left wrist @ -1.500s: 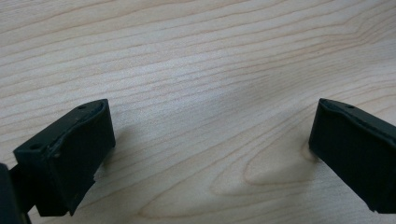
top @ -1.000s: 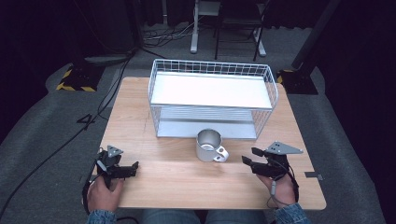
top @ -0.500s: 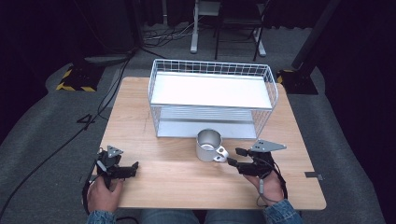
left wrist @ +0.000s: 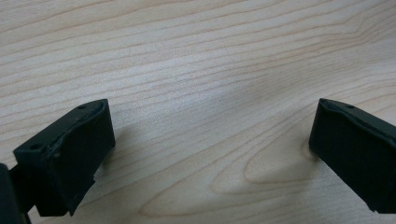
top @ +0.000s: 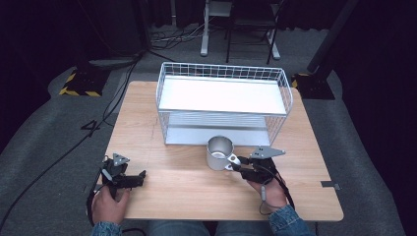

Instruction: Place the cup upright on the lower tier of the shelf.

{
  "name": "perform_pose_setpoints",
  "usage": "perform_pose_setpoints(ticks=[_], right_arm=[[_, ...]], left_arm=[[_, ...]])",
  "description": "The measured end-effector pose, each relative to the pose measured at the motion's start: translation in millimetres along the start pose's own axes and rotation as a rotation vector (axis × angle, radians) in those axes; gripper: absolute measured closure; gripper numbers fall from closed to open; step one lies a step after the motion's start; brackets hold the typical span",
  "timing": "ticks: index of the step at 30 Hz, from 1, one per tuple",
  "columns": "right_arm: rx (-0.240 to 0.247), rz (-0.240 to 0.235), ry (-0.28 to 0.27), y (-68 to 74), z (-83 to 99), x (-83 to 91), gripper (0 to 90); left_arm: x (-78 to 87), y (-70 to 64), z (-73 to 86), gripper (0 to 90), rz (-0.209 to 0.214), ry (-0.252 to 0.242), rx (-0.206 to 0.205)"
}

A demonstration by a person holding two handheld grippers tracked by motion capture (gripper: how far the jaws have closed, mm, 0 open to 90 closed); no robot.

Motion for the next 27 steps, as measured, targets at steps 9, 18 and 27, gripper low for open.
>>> perform_pose_setpoints(ticks=[9, 18, 27], right_arm=[[0.025, 0.001, 0.004, 2.2, -1.9, -2.2, 66.1], [0.06, 0.023, 0.004, 5.2, -3.0, -4.4, 70.9], [0.078, 0.04, -0.035, 8.4, -4.1, -2.6, 71.6]], left_arm=[[-0.1, 0.0, 0.0, 0.5, 0.0, 0.0, 0.0], [0.0, 0.0, 0.0, 0.5, 0.0, 0.0, 0.0], [-0.1, 0.0, 0.0, 0.5, 0.0, -0.001, 0.0]])
Point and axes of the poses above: each handheld gripper's, and its own axes: x roughly backward along the jaws, z roughly out of its underside, y roughly to its left, the point moved 2 cm from there along -x, roughly forward along the jaws, and after that the axes turned 9 degrees about y, right-handed, at the moved point
